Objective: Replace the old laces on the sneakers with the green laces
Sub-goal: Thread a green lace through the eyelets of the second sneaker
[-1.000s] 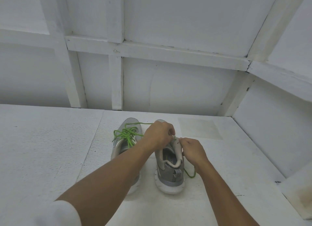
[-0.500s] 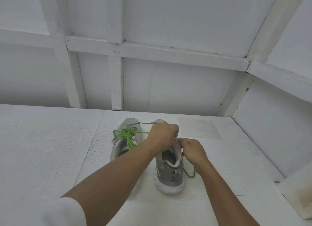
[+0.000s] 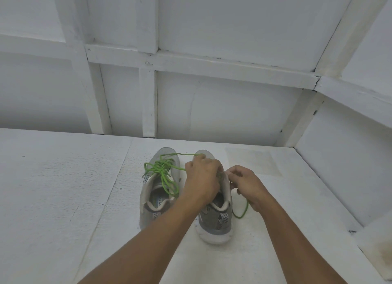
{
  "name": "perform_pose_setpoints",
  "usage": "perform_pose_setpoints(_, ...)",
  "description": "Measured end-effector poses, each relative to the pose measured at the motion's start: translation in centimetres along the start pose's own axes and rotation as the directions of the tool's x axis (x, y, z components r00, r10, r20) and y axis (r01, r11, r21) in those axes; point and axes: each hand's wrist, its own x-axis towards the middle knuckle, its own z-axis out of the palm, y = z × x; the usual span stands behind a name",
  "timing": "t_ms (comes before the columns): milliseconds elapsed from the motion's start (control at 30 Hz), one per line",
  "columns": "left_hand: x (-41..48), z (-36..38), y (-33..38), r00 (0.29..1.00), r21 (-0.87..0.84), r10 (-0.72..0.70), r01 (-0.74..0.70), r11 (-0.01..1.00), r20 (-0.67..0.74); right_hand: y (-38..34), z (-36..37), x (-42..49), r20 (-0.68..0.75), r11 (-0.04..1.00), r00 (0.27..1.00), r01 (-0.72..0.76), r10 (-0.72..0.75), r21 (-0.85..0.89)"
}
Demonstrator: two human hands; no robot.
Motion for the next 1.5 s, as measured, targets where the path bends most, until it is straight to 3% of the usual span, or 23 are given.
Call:
perform_pose_setpoints(167, -3.7, 0.7, -0.4, 0.950, -0.082, -0.112, 0.092, 0.992, -0.290, -1.2, -1.0, 0.5, -0.250, 0.998, 0.966, 0.062, -0.068, -0.033)
perform_pose_setpoints(233, -4.5, 0.8, -0.5, 0.940, -0.151, -0.178, 0.139, 0.979, -0.292, -2.8, -2.5, 1.3, -0.360, 0.971, 0.929, 0.157, -0.083, 0.181)
perform_pose_setpoints(267, -4.7, 0.7, -0.4, 0.940, -0.201, -0.230, 0.182, 0.963, -0.253, -3.9, -3.7, 1.8, -0.396, 0.889, 0.916, 0.232, -0.063, 0.396)
perform_pose_setpoints(333, -4.6, 0.4, -0.4, 0.935, -0.292, -0.311, 0.253, 0.922, -0.173, -6.3, -7.0, 2.1, -0.389, 0.509, 0.921, 0.341, -0.012, 0.791)
perform_pose_setpoints(367, -4.5, 0.3, -0.3, 0.931, -0.321, -0.330, 0.268, 0.908, -0.155, -7.5, -8.7, 1.9, -0.383, 0.348, 0.923, 0.366, -0.020, 0.863)
perform_pose_setpoints(400, -4.4, 0.3, -0.3, 0.929, -0.342, -0.344, 0.281, 0.897, -0.138, -8.6, -9.9, 1.5, -0.391, 0.281, 0.919, 0.387, -0.042, 0.879)
perform_pose_setpoints(433, -4.3, 0.2, -0.2, 0.927, -0.353, -0.354, 0.293, 0.888, -0.121, -9.3, -10.6, 1.1, -0.410, 0.299, 0.909, 0.412, -0.073, 0.861)
perform_pose_setpoints(467, -4.2, 0.2, -0.2, 0.925, -0.357, -0.364, 0.306, 0.883, -0.107, -9.6, -10.5, 0.9, -0.436, 0.403, 0.892, 0.446, -0.121, 0.799)
perform_pose_setpoints(500, -4.1, 0.1, -0.2, 0.923, -0.356, -0.373, 0.318, 0.879, -0.097, -9.4, -9.8, 0.8, -0.463, 0.583, 0.864, 0.483, -0.197, 0.654)
perform_pose_setpoints(533, -4.0, 0.2, -0.3, 0.920, -0.354, -0.381, 0.328, 0.876, -0.091, -8.7, -8.6, 0.7, -0.445, 0.776, 0.838, 0.498, -0.315, 0.389)
perform_pose_setpoints(567, -3.8, 0.2, -0.3, 0.918, -0.352, -0.387, 0.334, 0.874, -0.091, -7.4, -7.1, 0.8, -0.337, 0.877, 0.834, 0.478, -0.438, 0.045)
perform_pose_setpoints(600, -3.7, 0.2, -0.3, 0.916, -0.349, -0.391, 0.338, 0.874, -0.093, -5.6, -5.6, 1.1, -0.151, 0.861, 0.861, 0.442, -0.486, -0.253)
perform_pose_setpoints(667, -3.4, 0.3, -0.4, 0.914, -0.333, -0.394, 0.343, 0.878, -0.096, -2.3, -3.4, 1.3, 0.104, 0.726, 0.913, 0.378, -0.394, -0.575)
perform_pose_setpoints(700, -3.3, 0.4, -0.4, 0.913, -0.325, -0.397, 0.348, 0.879, -0.097, -1.2, -2.8, 1.4, 0.143, 0.682, 0.923, 0.362, -0.357, -0.635)
perform_pose_setpoints(767, -3.2, 0.5, -0.5, 0.909, -0.315, -0.405, 0.357, 0.880, -0.102, -0.4, -2.1, 1.1, 0.120, 0.701, 0.934, 0.334, -0.337, -0.630)
perform_pose_setpoints(900, -3.3, 0.6, -0.6, 0.906, -0.342, -0.412, 0.357, 0.870, -0.102, -0.8, -2.2, 0.8, 0.051, 0.837, 0.940, 0.323, -0.336, -0.441)
perform_pose_setpoints(933, -3.3, 0.6, -0.6, 0.904, -0.349, -0.415, 0.359, 0.866, -0.099, -1.2, -2.4, 0.9, -0.006, 0.904, 0.952, 0.289, -0.306, -0.315)
perform_pose_setpoints(1000, -3.3, 0.6, -0.5, 0.901, -0.349, -0.421, 0.364, 0.864, -0.102, -2.3, -3.2, 1.3, -0.148, 0.968, 0.970, 0.212, -0.192, 0.133)
perform_pose_setpoints(1067, -3.2, 0.6, -0.5, 0.899, -0.339, -0.424, 0.367, 0.866, -0.110, -3.3, -4.7, 1.8, -0.259, 0.809, 0.963, 0.208, -0.072, 0.550)
perform_pose_setpoints(1100, -3.2, 0.7, -0.5, 0.898, -0.336, -0.425, 0.368, 0.867, -0.113, -3.8, -5.6, 1.9, -0.302, 0.721, 0.953, 0.229, -0.029, 0.654)
perform_pose_setpoints(1200, -3.1, 0.7, -0.5, 0.900, -0.334, -0.418, 0.359, 0.871, -0.124, -5.1, -7.8, 2.2, -0.384, 0.599, 0.923, 0.297, 0.018, 0.744)
perform_pose_setpoints(1500, -0.4, -0.6, 0.2, 0.961, -0.214, -0.276, 0.267, 0.940, -0.016, -5.7, -10.2, 1.9, -0.457, 0.531, 0.889, 0.376, 0.024, 0.760)
